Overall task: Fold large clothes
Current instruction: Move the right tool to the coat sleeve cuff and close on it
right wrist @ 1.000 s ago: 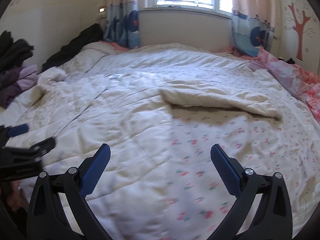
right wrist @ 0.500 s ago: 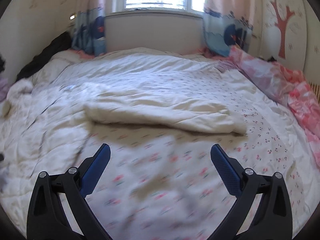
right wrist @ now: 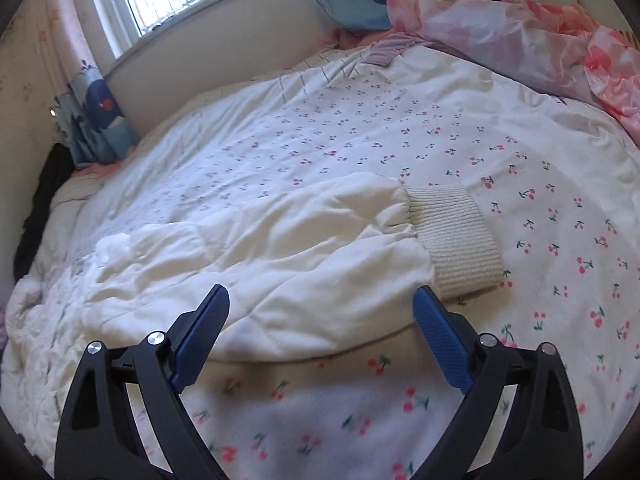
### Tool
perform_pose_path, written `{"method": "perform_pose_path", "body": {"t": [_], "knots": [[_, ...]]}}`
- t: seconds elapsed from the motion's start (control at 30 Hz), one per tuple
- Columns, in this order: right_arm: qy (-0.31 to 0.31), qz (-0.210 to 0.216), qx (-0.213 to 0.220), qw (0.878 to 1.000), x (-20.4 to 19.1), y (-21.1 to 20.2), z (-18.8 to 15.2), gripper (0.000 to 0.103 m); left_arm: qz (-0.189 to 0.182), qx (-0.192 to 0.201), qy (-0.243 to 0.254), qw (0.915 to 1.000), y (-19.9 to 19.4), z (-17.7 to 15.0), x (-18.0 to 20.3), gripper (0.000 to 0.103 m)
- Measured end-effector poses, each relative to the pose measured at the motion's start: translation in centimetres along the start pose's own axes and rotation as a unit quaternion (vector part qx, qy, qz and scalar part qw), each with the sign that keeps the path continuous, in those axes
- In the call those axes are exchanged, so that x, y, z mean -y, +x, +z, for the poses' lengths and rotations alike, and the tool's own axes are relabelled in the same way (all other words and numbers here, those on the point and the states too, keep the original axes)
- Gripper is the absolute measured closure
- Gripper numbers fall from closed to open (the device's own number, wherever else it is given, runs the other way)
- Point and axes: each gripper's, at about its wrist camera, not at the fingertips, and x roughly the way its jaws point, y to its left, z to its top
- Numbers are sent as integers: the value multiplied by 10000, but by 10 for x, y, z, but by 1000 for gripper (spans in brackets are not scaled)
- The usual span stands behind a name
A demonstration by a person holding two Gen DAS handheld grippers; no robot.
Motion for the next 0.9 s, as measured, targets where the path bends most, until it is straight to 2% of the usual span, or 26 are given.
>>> {"method": "perform_pose_path", "body": {"t": [0.27, 0.6, 0.63, 0.7, 0.73, 0.77, 0.8, 0.83, 0.9], "knots": [[-623, -342, 31, 9975, -22, 13, -5, 15, -78, -56, 11, 10000, 2, -1, 2, 7], [-495, -335, 43, 9982, -14, 12, -4, 15, -88, -55, 20, 9999, 2, -2, 4, 7], [-450, -274, 31, 9986, -13, 14, -2, 17, -83, -51, 33, 9999, 2, -2, 4, 7], [-379, -101, -1, 9992, -10, 18, 3, 32, -82, -58, 57, 9999, 3, -3, 4, 7], [-360, -42, -24, 9993, -8, 20, 4, 55, -88, -62, 63, 9999, 3, -3, 4, 7], [-267, 42, 19, 9996, -4, 21, 7, 83, -86, -62, 67, 9999, 3, -3, 4, 7], [-142, 58, 40, 9999, 0, 21, 8, 90, -83, -62, 69, 9999, 3, -3, 4, 7], [7, 180, 44, 9998, 5, 21, 9, 92, -85, -63, 66, 9999, 3, -3, 4, 7], [-9, 157, 22, 9999, 7, 20, 9, 99, -88, -67, 70, 9999, 3, -3, 4, 7]]}}
